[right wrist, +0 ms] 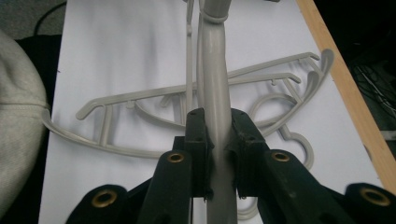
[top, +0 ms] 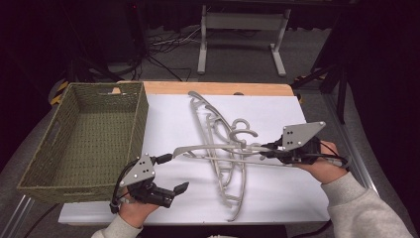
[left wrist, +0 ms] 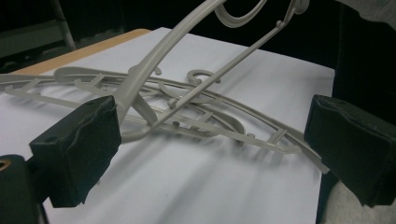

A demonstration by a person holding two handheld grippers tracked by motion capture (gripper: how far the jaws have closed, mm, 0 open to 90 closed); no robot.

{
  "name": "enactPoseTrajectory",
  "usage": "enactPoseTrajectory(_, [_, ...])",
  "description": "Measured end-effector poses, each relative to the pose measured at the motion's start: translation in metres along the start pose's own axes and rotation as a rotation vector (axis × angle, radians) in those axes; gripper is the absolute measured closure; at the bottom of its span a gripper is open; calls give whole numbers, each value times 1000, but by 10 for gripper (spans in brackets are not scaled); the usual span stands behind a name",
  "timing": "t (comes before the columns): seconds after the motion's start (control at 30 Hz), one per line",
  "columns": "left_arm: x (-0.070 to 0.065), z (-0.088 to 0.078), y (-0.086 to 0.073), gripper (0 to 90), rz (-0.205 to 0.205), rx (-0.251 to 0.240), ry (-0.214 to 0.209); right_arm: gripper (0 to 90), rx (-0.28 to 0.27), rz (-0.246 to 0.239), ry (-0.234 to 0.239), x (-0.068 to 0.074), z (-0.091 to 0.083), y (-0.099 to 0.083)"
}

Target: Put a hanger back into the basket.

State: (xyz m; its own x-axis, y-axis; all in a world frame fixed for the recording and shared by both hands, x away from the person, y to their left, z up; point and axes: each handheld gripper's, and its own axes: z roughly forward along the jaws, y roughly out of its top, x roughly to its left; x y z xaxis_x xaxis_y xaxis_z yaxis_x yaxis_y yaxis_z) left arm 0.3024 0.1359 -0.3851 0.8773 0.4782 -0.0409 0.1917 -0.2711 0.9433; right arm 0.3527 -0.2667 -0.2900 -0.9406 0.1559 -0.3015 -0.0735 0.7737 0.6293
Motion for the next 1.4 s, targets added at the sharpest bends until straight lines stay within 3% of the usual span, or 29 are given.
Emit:
enactPoseTrajectory(0.47, [8, 7, 39, 38, 33, 86, -46, 794, -4, -24, 82, 3, 17, 13])
enactPoseTrajectory(0.8, [14, 22, 65, 57, 67, 201, -82, 794, -12, -34, 115, 5, 25, 18])
enactPoseTrajectory(0.87, [15, 27, 69, 84, 73, 218, -112, 794, -12, -34, 120, 5, 26, 19])
enactPoseTrajectory(0.97, [17, 37, 71, 113, 90, 248, -145, 794, -17, -34, 125, 6, 29, 21])
enactPoseTrajectory(1.2, [17, 54, 70, 170, 115, 284, -166, 794, -37, -38, 140, 6, 32, 25])
enactPoseTrajectory(1.4, [17, 64, 69, 296, 122, 323, -205, 794, -46, -44, 157, 7, 35, 28])
